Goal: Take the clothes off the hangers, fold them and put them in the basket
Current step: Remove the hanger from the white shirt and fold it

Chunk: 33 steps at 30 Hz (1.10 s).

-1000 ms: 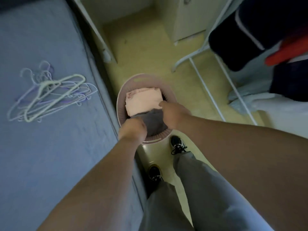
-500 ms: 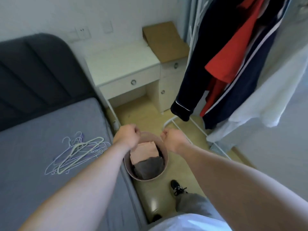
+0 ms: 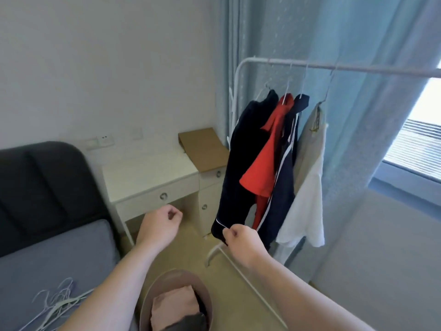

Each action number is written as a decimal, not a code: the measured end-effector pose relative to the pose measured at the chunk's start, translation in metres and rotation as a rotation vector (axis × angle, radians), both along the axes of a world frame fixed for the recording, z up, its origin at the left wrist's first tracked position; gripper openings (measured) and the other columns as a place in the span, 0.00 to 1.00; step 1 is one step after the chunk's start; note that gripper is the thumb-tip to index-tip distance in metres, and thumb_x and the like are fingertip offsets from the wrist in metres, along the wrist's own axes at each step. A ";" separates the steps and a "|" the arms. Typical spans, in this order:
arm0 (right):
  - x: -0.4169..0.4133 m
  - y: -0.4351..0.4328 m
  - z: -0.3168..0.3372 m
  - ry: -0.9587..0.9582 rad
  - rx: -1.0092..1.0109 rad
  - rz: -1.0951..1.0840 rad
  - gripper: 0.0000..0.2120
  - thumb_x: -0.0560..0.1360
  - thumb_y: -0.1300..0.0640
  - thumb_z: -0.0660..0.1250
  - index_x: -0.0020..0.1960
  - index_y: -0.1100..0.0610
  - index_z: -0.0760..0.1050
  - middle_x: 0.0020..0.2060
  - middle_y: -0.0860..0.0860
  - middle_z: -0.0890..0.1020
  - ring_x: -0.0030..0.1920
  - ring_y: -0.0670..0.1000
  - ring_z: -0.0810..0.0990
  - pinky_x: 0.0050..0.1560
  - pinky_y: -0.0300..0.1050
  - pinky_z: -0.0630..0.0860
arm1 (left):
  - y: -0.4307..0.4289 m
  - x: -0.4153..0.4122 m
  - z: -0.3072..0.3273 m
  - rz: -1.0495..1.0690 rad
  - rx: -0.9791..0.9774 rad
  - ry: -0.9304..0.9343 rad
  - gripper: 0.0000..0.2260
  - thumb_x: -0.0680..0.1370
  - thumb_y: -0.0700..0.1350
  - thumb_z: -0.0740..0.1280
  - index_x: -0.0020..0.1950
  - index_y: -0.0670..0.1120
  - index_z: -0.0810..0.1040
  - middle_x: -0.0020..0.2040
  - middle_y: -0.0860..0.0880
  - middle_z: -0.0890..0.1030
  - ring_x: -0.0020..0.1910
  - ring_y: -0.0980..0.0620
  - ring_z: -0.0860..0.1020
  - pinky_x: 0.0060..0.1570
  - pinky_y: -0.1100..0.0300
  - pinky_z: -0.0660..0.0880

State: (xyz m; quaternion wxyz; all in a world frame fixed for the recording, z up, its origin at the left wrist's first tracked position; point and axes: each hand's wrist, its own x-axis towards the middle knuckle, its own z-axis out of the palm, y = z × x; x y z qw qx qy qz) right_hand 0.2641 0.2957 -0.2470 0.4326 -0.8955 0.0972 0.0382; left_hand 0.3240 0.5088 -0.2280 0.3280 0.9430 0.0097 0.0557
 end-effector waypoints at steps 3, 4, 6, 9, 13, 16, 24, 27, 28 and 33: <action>0.002 -0.025 0.018 -0.081 0.019 -0.059 0.18 0.80 0.48 0.58 0.35 0.56 0.67 0.30 0.50 0.75 0.32 0.49 0.71 0.37 0.46 0.71 | -0.031 0.001 0.027 -0.030 -0.006 -0.082 0.06 0.81 0.51 0.64 0.46 0.55 0.79 0.35 0.60 0.77 0.33 0.63 0.73 0.31 0.67 0.67; 0.004 -0.034 0.024 -0.110 0.027 -0.077 0.19 0.80 0.47 0.59 0.35 0.57 0.67 0.30 0.51 0.76 0.33 0.50 0.71 0.37 0.47 0.72 | -0.042 0.001 0.034 -0.045 -0.017 -0.107 0.06 0.81 0.51 0.64 0.46 0.55 0.79 0.36 0.61 0.77 0.34 0.63 0.74 0.31 0.68 0.66; 0.006 -0.047 0.036 -0.156 0.047 -0.109 0.19 0.79 0.46 0.59 0.35 0.57 0.67 0.29 0.50 0.74 0.31 0.49 0.70 0.36 0.46 0.72 | -0.059 0.000 0.048 -0.074 -0.040 -0.121 0.06 0.81 0.51 0.64 0.45 0.55 0.79 0.38 0.60 0.79 0.37 0.62 0.76 0.33 0.67 0.68; 0.008 -0.075 0.065 -0.270 0.078 -0.144 0.19 0.79 0.46 0.59 0.34 0.55 0.66 0.27 0.46 0.71 0.30 0.48 0.68 0.33 0.45 0.68 | -0.091 0.002 0.073 -0.125 -0.056 -0.174 0.08 0.80 0.52 0.63 0.41 0.56 0.78 0.37 0.57 0.81 0.40 0.58 0.79 0.41 0.57 0.78; 0.012 -0.107 0.105 -0.398 0.078 -0.176 0.20 0.80 0.46 0.58 0.38 0.60 0.70 0.27 0.47 0.71 0.28 0.46 0.68 0.31 0.45 0.68 | -0.123 0.008 0.108 -0.171 -0.033 -0.259 0.09 0.80 0.52 0.63 0.40 0.56 0.77 0.34 0.55 0.81 0.36 0.58 0.78 0.39 0.55 0.79; 0.014 -0.133 0.137 -0.488 0.075 -0.231 0.19 0.81 0.47 0.58 0.34 0.56 0.68 0.26 0.46 0.71 0.26 0.46 0.67 0.29 0.43 0.67 | -0.148 0.008 0.136 -0.205 -0.063 -0.298 0.09 0.79 0.51 0.63 0.41 0.54 0.79 0.32 0.53 0.81 0.32 0.56 0.78 0.38 0.54 0.79; 0.038 -0.208 0.182 -0.560 0.022 -0.457 0.19 0.81 0.50 0.56 0.36 0.60 0.69 0.30 0.51 0.75 0.29 0.50 0.71 0.30 0.44 0.66 | -0.207 0.014 0.184 -0.304 -0.039 -0.377 0.08 0.78 0.50 0.65 0.39 0.53 0.80 0.31 0.52 0.81 0.30 0.56 0.77 0.35 0.56 0.75; 0.058 -0.231 0.184 -0.522 0.030 -0.512 0.13 0.78 0.51 0.57 0.46 0.57 0.77 0.36 0.49 0.80 0.35 0.49 0.77 0.33 0.42 0.70 | -0.225 0.018 0.197 -0.340 0.023 -0.403 0.09 0.78 0.50 0.65 0.38 0.54 0.78 0.30 0.53 0.79 0.29 0.57 0.76 0.31 0.59 0.72; 0.063 -0.235 0.184 -0.504 0.041 -0.518 0.13 0.77 0.51 0.57 0.51 0.55 0.78 0.40 0.49 0.82 0.39 0.49 0.79 0.35 0.42 0.71 | -0.229 0.021 0.201 -0.350 0.075 -0.409 0.09 0.78 0.51 0.65 0.38 0.54 0.78 0.29 0.54 0.79 0.29 0.57 0.76 0.30 0.60 0.71; 0.082 -0.249 0.186 -0.445 0.030 -0.509 0.17 0.77 0.53 0.58 0.59 0.59 0.79 0.49 0.53 0.82 0.44 0.52 0.79 0.42 0.45 0.74 | -0.232 0.032 0.219 -0.402 0.208 -0.447 0.09 0.77 0.50 0.64 0.37 0.56 0.76 0.29 0.56 0.75 0.30 0.55 0.76 0.33 0.56 0.75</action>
